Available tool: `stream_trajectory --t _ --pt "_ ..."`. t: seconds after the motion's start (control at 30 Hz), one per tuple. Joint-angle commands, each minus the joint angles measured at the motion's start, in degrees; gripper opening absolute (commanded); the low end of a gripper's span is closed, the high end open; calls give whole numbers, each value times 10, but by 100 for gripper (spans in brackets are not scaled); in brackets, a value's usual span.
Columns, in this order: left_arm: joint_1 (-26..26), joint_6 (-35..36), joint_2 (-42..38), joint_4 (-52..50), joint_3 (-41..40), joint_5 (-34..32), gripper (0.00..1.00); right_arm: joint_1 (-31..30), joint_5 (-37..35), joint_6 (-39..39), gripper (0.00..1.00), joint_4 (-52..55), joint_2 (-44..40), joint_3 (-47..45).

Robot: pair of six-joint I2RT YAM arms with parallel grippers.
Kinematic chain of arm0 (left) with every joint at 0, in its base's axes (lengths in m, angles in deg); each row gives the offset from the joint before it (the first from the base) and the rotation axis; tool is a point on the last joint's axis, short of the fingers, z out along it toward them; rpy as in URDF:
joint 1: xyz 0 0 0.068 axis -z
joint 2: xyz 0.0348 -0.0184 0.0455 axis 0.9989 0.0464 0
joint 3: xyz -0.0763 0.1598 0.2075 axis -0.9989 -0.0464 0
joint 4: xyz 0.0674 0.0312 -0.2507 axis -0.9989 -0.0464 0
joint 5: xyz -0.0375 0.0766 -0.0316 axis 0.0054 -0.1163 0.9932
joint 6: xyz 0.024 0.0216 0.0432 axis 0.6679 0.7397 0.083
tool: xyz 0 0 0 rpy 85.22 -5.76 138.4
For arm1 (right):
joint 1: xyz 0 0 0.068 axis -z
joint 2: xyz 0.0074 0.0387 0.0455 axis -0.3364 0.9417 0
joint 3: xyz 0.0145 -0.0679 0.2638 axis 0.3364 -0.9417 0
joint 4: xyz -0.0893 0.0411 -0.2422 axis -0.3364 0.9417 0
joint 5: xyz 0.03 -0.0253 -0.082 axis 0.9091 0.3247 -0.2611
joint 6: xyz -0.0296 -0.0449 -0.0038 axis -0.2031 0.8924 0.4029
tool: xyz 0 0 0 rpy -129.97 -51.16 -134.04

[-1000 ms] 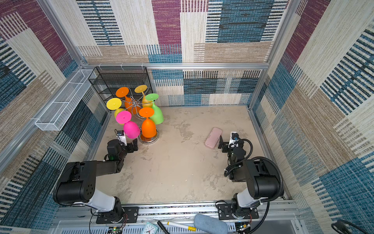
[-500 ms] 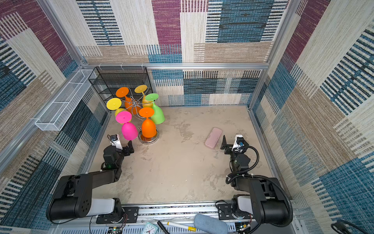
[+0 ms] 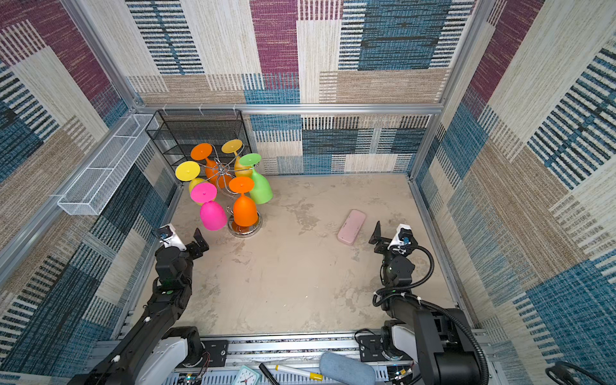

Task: Take the wine glass off the wine glass rack
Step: Pick up the wine glass from the wine glass rack.

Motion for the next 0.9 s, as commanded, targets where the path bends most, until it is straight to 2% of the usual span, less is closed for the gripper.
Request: stream_trajectory --t 0.0,0.13,0.3,0.4,0.47,0.57,0.73,0.87 --pt "-1 -33 -35 -158 41 -45 100 0 -6 -20 100 32 -7 8" --pt "-4 -71 -57 -240 89 -47 100 0 8 -28 100 57 -12 20" --pt "-6 -109 -55 -398 194 -42 98 0 46 -44 100 105 -31 51" --pt "-4 -123 -98 -422 199 -35 97 0 39 -62 100 171 -45 87" --pt "-4 -122 -94 -445 216 -22 96 -2 48 -70 100 207 -65 110" --pt "-9 -114 -57 -481 262 19 94 -11 53 -89 100 266 -84 162" --pt "-21 -118 -43 -459 301 105 92 -73 39 -118 100 360 -86 263" --pt "-37 -115 -7 -494 397 176 90 -124 48 -150 100 422 -57 346"
